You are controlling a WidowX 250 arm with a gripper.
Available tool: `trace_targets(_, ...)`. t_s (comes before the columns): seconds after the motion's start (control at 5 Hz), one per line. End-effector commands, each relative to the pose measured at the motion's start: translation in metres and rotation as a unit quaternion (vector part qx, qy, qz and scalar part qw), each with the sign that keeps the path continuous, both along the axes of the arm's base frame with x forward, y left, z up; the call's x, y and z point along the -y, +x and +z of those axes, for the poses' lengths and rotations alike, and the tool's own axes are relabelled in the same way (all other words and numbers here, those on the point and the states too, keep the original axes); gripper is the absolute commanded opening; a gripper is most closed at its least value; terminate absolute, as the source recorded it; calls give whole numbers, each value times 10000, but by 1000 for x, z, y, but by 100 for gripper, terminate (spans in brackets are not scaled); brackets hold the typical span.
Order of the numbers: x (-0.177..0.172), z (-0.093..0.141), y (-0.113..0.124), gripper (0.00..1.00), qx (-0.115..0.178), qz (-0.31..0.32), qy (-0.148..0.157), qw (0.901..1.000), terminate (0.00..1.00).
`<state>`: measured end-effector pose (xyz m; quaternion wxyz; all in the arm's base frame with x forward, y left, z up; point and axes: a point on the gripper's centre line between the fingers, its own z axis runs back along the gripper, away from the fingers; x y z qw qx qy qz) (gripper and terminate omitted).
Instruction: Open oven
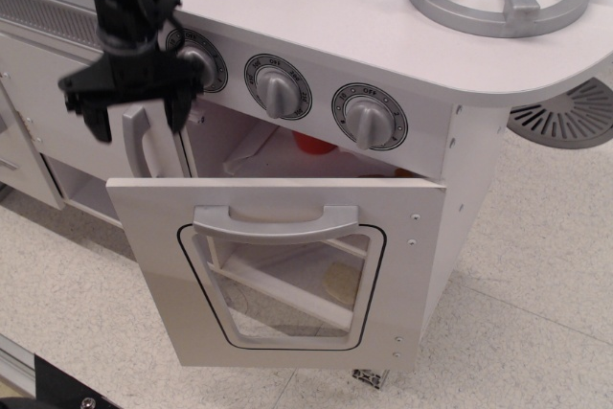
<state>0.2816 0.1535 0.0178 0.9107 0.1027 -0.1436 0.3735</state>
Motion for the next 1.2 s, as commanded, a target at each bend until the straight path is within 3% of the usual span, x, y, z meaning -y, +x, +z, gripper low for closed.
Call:
trace_targets(0.0,0,-4,5,100,349,-258,-360,9984,0)
trace_targets(0.2,12,-26,-1,100,274,-323,-487,9979,0)
trace_targets(0.6,64,-37,-32,100,-31,-640,-668,9957,0)
trace_targets(0.8,89,-34,-43,100,-176,-362,-1008,9941,0)
trace_targets(1.0,118,-30,-54,100,-130,-3,-1384,9903,0)
